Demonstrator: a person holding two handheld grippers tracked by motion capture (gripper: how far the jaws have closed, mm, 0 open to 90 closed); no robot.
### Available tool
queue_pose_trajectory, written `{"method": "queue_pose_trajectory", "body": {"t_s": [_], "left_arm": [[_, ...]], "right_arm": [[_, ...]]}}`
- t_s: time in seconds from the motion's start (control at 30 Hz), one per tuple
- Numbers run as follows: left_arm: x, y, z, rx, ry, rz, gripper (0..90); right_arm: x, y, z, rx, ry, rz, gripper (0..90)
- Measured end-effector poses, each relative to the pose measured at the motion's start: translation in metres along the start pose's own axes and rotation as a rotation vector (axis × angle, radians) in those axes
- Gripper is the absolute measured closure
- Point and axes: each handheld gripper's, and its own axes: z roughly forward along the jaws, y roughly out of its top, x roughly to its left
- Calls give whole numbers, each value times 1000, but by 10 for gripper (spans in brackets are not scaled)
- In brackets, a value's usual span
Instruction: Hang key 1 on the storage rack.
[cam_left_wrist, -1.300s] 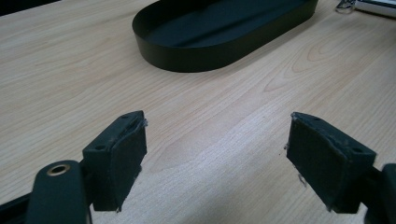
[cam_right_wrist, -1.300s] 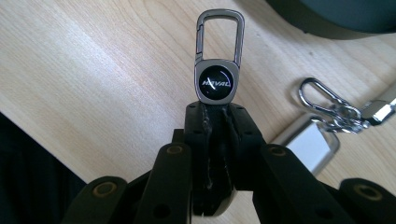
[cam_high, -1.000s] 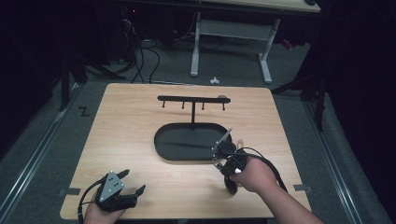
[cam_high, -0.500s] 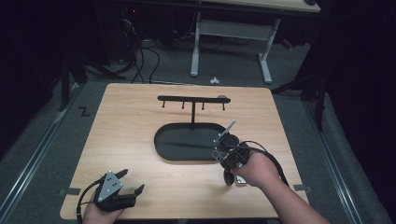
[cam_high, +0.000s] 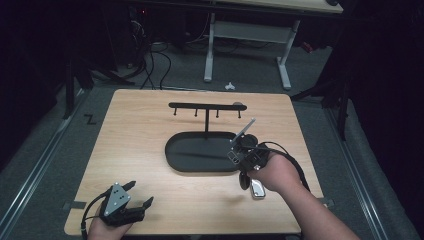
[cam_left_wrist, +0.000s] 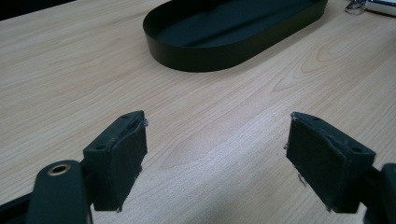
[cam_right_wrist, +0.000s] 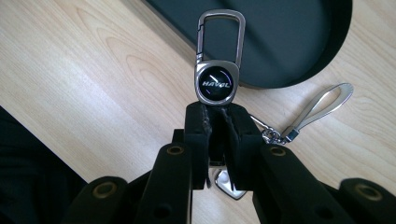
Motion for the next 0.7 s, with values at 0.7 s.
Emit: {"method": "queue_pose_trajectory", "body": {"t_s": [0.7], "left_arm": [[4, -6, -8, 5, 26, -19, 206]], "right_arm": [[-2, 19, -12, -9, 7, 6, 809]]}}
